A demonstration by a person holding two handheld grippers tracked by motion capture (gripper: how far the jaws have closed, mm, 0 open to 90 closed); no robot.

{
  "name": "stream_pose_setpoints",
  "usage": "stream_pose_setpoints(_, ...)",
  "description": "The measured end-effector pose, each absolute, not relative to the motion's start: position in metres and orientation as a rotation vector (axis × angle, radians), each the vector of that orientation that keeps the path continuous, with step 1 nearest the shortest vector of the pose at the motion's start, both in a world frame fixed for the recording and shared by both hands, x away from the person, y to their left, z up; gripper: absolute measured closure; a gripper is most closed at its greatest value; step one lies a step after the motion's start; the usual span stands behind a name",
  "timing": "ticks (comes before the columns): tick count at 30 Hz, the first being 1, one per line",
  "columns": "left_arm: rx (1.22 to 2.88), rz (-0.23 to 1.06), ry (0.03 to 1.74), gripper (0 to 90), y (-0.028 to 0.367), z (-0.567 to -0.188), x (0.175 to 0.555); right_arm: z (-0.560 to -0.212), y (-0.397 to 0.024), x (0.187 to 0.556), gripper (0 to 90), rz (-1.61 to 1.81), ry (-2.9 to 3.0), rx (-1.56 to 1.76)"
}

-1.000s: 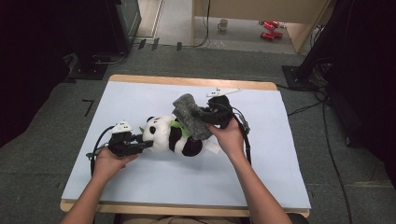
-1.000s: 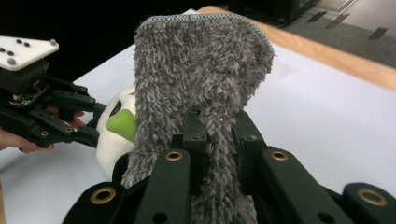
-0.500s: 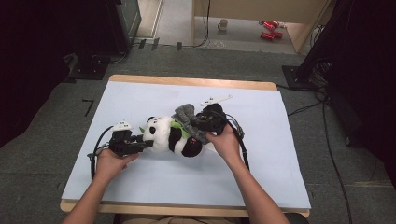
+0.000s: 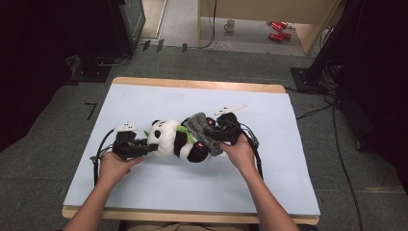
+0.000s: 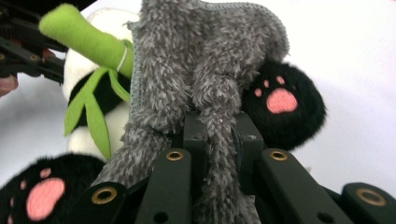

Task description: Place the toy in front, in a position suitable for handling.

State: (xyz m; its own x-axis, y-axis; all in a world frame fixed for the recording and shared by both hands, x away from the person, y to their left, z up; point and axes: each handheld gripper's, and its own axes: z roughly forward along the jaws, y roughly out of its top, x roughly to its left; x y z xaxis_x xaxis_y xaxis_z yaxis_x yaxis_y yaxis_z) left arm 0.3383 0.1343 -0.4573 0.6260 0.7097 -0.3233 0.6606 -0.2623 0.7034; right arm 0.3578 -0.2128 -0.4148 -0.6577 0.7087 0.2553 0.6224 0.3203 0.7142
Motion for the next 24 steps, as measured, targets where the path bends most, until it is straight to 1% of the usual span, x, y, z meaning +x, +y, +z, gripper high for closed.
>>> stream_pose_setpoints(10,1.997,0.038,1.065,56.9,0.136,-0.455,0.345,-0.422,-0.227,0.350,80.4,1.240,2.471,1.292)
stream_pose_setpoints(14,1.986,0.040,1.026,56.5,0.138,-0.456,0.346,-0.426,-0.235,0.346,80.7,1.157,2.484,1.319)
stream_pose_setpoints(18,1.980,0.030,1.026,56.5,0.139,-0.456,0.349,-0.429,-0.243,0.345,80.7,1.113,2.495,1.350)
stream_pose_setpoints(21,1.970,0.030,1.027,56.5,0.140,-0.456,0.350,-0.425,-0.251,0.345,80.7,1.048,2.487,1.379)
stream_pose_setpoints(24,1.971,0.035,1.012,56.4,0.140,-0.457,0.351,-0.412,-0.264,0.344,80.7,1.029,2.426,1.415)
